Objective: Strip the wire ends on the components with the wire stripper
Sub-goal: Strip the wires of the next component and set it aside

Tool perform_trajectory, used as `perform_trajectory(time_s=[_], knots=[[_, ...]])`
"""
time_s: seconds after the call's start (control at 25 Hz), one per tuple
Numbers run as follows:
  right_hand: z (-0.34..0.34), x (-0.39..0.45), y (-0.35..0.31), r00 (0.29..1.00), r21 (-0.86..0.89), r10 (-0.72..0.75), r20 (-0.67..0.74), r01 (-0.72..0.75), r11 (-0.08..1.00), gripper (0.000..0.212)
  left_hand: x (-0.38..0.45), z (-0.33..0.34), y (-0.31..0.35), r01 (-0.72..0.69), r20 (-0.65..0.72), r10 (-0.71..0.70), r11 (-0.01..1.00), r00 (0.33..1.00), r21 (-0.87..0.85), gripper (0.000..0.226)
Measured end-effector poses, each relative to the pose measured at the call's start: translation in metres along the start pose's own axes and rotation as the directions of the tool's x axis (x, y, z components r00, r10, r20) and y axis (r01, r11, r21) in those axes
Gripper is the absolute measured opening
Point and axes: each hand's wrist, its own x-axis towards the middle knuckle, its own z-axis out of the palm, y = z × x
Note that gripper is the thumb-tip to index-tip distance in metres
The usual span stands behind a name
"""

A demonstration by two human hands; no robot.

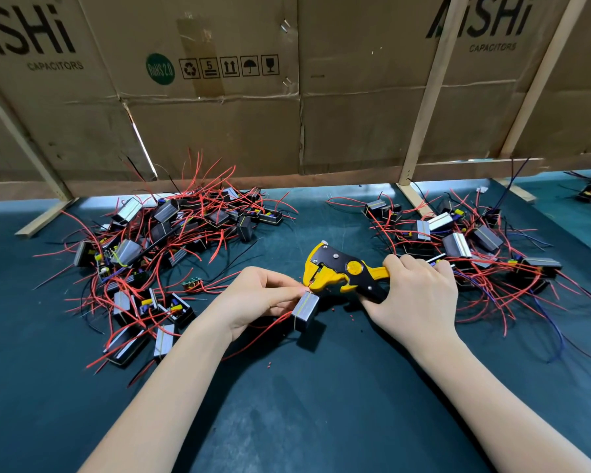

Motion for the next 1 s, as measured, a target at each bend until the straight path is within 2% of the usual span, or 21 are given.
perform_trajectory(time_s=[0.4, 0.64, 0.76, 0.92, 1.0], knots=[[0.0004, -0.0004, 0.0002, 1.000, 0.007, -0.026, -0.016, 0.026, 1.000, 0.048, -0.0009, -0.0003, 0.0019, 0.011, 0.004, -0.012, 0.999, 1.000, 0.044, 0.015], [0.0011, 0.0001, 0.0008, 0.999, 0.052, -0.019, 0.026, 0.018, 0.998, 0.047, -0.0026, -0.0004, 0.0040, 0.019, 0.010, -0.020, 0.999, 1.000, 0.042, 0.018], [0.0001, 0.0004, -0.0011, 0.999, 0.067, -0.015, 0.046, 0.012, 0.998, 0.048, -0.0035, -0.0005, 0.0049, 0.026, 0.009, -0.026, 0.998, 1.000, 0.049, 0.016], [-0.0041, 0.0021, -0.0004, 1.000, 0.039, 0.008, 0.006, -0.008, 0.999, 0.049, -0.0041, 0.0007, 0.0059, 0.036, 0.020, -0.037, 0.999, 0.999, 0.023, 0.013], [-0.0030, 0.0015, -0.0011, 0.999, 0.044, 0.016, 0.038, -0.018, 0.999, 0.048, -0.0042, -0.0007, 0.0055, 0.031, 0.023, -0.032, 0.999, 0.999, 0.034, 0.011]])
